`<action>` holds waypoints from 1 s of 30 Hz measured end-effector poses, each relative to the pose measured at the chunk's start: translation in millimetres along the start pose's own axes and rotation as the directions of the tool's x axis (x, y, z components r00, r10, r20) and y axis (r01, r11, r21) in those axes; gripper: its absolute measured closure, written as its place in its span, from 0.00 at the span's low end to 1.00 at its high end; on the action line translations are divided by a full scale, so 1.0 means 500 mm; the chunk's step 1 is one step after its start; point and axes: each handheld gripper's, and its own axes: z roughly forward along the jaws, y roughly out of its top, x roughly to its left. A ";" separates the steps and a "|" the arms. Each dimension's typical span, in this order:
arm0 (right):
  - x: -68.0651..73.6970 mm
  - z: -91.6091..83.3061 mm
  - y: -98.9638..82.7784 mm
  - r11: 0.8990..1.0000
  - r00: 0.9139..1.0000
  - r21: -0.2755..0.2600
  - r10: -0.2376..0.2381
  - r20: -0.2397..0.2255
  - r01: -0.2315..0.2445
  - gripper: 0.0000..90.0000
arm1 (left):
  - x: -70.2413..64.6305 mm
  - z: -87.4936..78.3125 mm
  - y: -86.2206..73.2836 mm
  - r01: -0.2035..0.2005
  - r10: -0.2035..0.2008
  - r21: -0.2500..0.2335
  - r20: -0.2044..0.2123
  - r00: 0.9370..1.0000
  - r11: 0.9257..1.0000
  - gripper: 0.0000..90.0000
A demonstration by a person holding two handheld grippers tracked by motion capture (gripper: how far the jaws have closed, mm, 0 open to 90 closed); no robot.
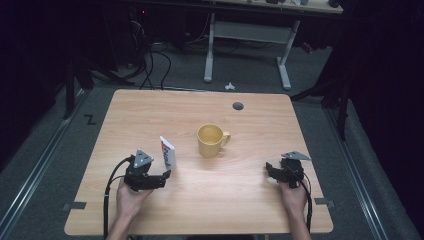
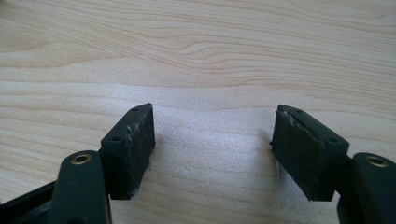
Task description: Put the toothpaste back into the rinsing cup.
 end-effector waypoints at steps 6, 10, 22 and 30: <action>0.000 0.000 0.000 1.000 1.000 0.000 0.000 0.000 0.000 0.34 | -0.005 0.010 0.010 -0.006 0.006 0.004 -0.003 1.000 1.000 0.21; 0.000 -0.001 -0.001 1.000 1.000 0.001 0.002 0.001 -0.002 0.33 | -0.007 0.020 0.022 -0.002 0.002 0.001 -0.003 1.000 1.000 0.22; 0.000 -0.001 -0.001 1.000 1.000 0.000 0.002 0.003 -0.002 0.33 | -0.008 0.047 0.046 0.005 -0.005 -0.002 -0.017 1.000 1.000 0.27; 0.000 -0.001 -0.001 1.000 1.000 0.000 0.001 0.004 -0.001 0.33 | -0.015 0.052 0.063 -0.019 0.018 -0.013 -0.019 1.000 1.000 0.36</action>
